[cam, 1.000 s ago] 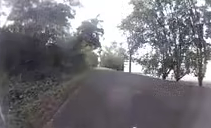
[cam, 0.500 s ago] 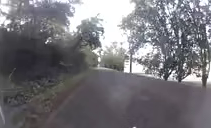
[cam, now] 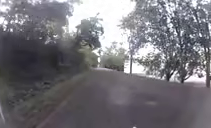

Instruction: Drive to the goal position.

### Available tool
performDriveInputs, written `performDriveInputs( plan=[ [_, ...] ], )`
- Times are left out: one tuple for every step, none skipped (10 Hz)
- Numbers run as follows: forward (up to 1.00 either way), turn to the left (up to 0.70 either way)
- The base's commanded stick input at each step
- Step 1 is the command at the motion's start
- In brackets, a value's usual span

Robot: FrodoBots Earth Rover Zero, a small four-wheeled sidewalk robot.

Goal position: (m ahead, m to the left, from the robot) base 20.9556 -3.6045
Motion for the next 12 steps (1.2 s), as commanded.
performDriveInputs(
  plan=[
    [0.70, 0.00],
    [0.70, 0.00],
    [0.70, 0.00],
    [0.70, 0.00],
    [0.70, 0.00],
    [0.70, 0.00],
    [0.70, 0.00],
    [0.70, 0.00],
    [0.70, 0.00],
    [0.70, 0.00],
    [0.70, 0.00],
    [0.70, 0.00]
  ],
)
